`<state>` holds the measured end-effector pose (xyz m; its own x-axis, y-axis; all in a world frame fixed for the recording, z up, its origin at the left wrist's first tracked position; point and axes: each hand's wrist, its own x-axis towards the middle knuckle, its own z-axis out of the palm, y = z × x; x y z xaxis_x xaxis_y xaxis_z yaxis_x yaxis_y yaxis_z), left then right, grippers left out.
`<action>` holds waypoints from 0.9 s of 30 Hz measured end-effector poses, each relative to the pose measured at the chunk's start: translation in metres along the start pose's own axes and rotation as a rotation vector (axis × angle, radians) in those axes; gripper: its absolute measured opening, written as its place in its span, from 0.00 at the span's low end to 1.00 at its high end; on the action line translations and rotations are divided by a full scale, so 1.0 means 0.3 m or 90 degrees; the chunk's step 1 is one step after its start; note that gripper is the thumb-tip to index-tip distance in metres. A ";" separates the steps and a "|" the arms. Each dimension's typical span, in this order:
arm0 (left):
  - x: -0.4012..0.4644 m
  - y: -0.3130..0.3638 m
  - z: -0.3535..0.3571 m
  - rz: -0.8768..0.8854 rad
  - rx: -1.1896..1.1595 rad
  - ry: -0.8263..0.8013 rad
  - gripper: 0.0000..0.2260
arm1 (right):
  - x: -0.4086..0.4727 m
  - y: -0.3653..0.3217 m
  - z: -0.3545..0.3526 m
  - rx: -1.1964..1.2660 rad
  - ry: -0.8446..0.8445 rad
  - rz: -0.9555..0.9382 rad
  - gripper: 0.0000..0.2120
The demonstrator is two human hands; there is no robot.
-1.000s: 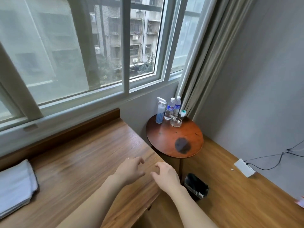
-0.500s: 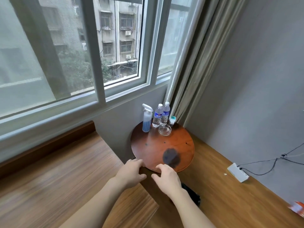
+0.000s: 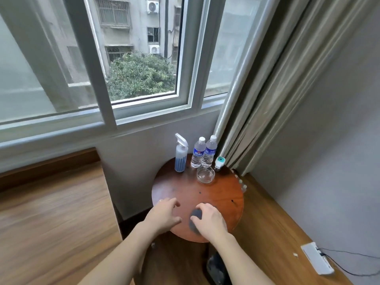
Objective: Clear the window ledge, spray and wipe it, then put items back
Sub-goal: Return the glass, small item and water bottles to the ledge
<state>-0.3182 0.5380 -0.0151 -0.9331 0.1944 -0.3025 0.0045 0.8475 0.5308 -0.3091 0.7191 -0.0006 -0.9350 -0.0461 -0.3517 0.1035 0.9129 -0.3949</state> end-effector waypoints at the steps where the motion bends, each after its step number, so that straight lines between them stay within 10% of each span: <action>1: 0.016 0.013 0.008 -0.008 -0.003 0.002 0.23 | 0.016 0.017 -0.015 0.000 -0.003 -0.004 0.21; 27: 0.742 0.197 0.183 -0.110 -0.053 -0.001 0.38 | 0.689 0.419 -0.223 0.065 0.019 0.090 0.35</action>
<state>-0.5058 0.6584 -0.0946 -0.9168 0.0510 -0.3961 -0.1851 0.8246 0.5346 -0.5120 0.8515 -0.0662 -0.9182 0.0935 -0.3848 0.2672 0.8635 -0.4277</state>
